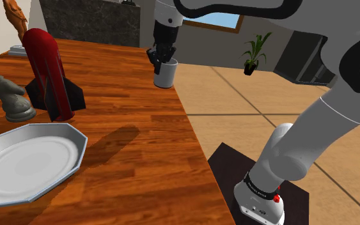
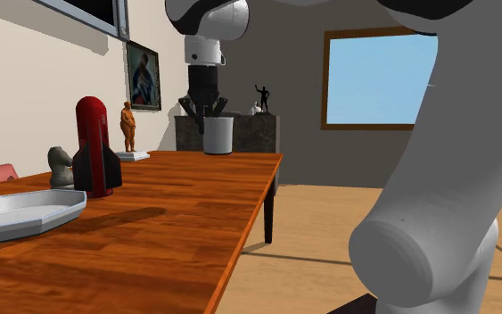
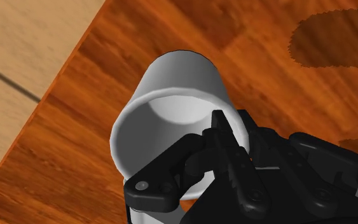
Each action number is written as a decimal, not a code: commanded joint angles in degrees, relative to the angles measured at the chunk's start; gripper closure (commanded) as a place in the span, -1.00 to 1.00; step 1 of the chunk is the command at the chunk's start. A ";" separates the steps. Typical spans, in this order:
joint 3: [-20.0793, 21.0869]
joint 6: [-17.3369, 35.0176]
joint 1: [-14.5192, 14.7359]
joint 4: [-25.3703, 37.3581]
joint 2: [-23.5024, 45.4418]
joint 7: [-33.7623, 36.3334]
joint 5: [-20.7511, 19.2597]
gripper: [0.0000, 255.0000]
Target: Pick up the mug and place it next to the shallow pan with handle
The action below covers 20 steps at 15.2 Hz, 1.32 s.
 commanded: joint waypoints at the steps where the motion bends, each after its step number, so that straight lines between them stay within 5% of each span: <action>1: 0.05 -1.64 0.00 1.89 0.26 -0.03 -0.04 1.00; 6: 0.13 -5.45 -0.03 6.71 1.29 -0.16 -0.21 1.00; 20: 12.85 -9.23 7.98 13.47 6.41 20.44 -2.47 1.00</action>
